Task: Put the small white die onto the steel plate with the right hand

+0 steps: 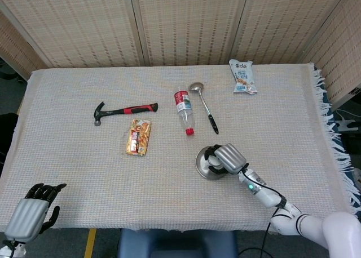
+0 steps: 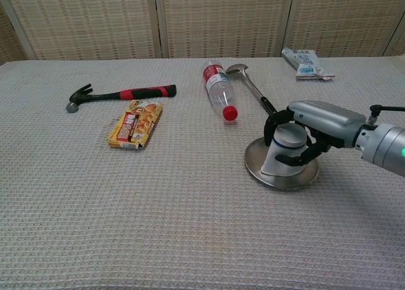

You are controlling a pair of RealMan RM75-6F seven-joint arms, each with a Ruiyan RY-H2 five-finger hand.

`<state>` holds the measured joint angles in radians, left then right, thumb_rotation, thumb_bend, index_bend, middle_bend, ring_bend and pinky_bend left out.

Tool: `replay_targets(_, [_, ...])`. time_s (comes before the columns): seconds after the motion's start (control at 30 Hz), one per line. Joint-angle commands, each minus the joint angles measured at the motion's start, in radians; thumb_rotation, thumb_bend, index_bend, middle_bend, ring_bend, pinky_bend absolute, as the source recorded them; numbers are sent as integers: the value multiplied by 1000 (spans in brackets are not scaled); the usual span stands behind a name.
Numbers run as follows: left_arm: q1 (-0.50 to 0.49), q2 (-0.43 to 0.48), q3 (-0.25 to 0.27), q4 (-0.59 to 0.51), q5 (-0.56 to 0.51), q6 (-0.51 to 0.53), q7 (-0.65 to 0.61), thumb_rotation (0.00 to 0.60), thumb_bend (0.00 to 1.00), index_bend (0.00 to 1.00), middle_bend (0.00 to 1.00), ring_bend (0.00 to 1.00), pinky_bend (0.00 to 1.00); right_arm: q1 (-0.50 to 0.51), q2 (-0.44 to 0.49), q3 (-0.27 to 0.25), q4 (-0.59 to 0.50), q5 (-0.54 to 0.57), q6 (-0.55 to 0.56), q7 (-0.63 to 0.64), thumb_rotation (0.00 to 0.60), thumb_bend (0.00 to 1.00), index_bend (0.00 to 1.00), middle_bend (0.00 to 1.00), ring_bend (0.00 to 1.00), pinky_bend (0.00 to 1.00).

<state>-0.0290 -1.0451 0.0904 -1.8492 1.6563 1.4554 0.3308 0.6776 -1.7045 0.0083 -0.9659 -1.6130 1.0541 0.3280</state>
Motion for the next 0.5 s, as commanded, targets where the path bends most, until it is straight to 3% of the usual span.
replay_targets(0.03, [0,1,0,0,1,1,-1,600,521,185,289,223,188,13,-31,6,32,-1,-4,-37,600,297,636,528,430,668])
replay_targets(0.5, [0,0,2,0,5,-1,1,600,522,185,289,223,188,4,-117,13,186,-8,72,-83,600,297,636,528,430,668])
